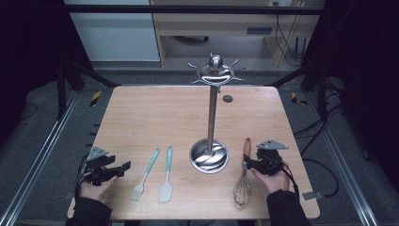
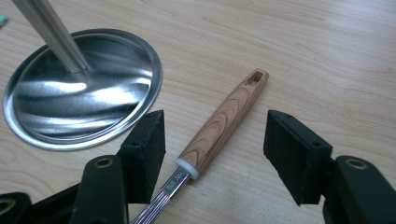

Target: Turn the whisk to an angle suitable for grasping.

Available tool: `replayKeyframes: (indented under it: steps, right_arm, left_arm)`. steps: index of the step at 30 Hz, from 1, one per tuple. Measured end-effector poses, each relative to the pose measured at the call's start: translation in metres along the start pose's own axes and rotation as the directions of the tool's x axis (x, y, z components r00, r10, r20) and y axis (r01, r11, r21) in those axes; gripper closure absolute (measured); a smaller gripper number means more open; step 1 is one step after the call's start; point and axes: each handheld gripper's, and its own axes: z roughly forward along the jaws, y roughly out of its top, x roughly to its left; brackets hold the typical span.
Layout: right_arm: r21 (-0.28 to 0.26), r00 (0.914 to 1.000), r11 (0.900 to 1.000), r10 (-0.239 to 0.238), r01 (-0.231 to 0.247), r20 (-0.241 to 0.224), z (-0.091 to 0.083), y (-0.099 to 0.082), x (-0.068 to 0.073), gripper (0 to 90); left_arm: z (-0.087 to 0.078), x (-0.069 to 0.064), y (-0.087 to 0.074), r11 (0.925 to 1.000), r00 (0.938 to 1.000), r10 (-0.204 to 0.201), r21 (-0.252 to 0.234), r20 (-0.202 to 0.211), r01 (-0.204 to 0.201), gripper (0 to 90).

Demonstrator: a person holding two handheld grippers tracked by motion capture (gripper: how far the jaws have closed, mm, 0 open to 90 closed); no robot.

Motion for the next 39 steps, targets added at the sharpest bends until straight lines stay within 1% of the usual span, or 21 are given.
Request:
replayKeyframes:
  steps: [2, 3, 4, 6, 11, 14, 15, 16, 20, 21, 26, 31, 36, 39]
  right_arm:
    - [0.006, 1.0000, 1.0000, 0.007, -0.007, 0.007, 0.003, 0.001, -0.002, 38.8]
    - [0.016, 0.9996, 0.9997, 0.019, -0.019, 0.019, 0.007, 0.002, -0.004, 39.1]
    - [0.016, 0.9996, 0.9997, 0.019, -0.019, 0.019, 0.007, 0.002, -0.004, 39.1]
    - [0.028, 0.9992, 0.9990, 0.034, -0.035, 0.021, 0.010, 0.003, -0.005, 39.8]
    - [0.080, 0.9988, 0.9962, 0.031, -0.034, 0.037, 0.018, 0.003, -0.006, 41.4]
    - [0.102, 0.9991, 0.9941, 0.036, -0.038, 0.021, 0.021, 0.002, -0.004, 42.9]
    - [0.121, 0.9991, 0.9918, 0.040, -0.042, 0.014, 0.024, 0.001, -0.003, 43.4]
    - [0.121, 0.9991, 0.9918, 0.040, -0.042, 0.014, 0.024, 0.001, -0.003, 43.4]
    - [0.167, 0.9989, 0.9849, 0.045, -0.047, 0.013, 0.030, -0.001, 0.000, 44.0]
    - [0.189, 0.9985, 0.9805, 0.054, -0.054, 0.007, 0.033, -0.002, 0.000, 44.8]
    - [0.214, 0.9975, 0.9744, 0.071, -0.069, -0.002, 0.037, -0.003, 0.001, 46.4]
    - [0.259, 0.9968, 0.9627, 0.080, -0.077, -0.002, 0.044, -0.003, 0.003, 49.3]
    - [0.274, 0.9972, 0.9590, 0.075, -0.074, 0.006, 0.044, -0.003, 0.003, 54.8]
    - [0.288, 0.9973, 0.9548, 0.072, -0.072, 0.011, 0.042, -0.002, 0.000, 61.0]
  left_arm:
    - [0.000, 0.000, 0.000, 1.0000, 1.0000, 0.002, -0.002, 0.002, -0.002, 25.9]
    - [0.000, 0.000, 0.000, 1.0000, 1.0000, 0.004, -0.002, 0.002, -0.004, 25.4]
    - [0.000, 0.000, 0.000, 1.0000, 1.0000, 0.008, 0.000, 0.001, -0.008, 25.4]
    - [0.001, -0.001, 0.000, 0.9999, 0.9999, 0.011, 0.006, -0.004, -0.011, 25.2]
    - [0.003, -0.001, 0.000, 0.9996, 0.9998, 0.018, 0.020, -0.009, -0.018, 25.3]
    - [0.003, -0.002, 0.000, 0.9996, 0.9998, 0.015, 0.024, -0.009, -0.015, 25.4]
    - [0.004, -0.002, 0.000, 0.9996, 0.9998, 0.015, 0.025, -0.009, -0.015, 25.6]
    - [0.004, -0.002, 0.000, 0.9995, 0.9998, 0.017, 0.029, -0.009, -0.017, 25.6]
    - [0.005, -0.002, 0.000, 0.9990, 0.9998, 0.020, 0.040, -0.008, -0.020, 25.7]
    - [0.005, -0.002, 0.000, 0.9989, 0.9997, 0.021, 0.043, -0.009, -0.021, 25.7]
    - [0.007, -0.002, 0.000, 0.9981, 0.9997, 0.023, 0.057, -0.003, -0.023, 25.8]
    - [0.007, -0.002, 0.000, 0.9978, 0.9997, 0.025, 0.062, -0.002, -0.025, 26.3]
    - [0.007, -0.002, -0.001, 0.9982, 0.9998, 0.019, 0.058, -0.005, -0.019, 27.1]
    - [0.007, -0.002, -0.001, 0.9981, 0.9998, 0.018, 0.059, -0.004, -0.018, 27.4]
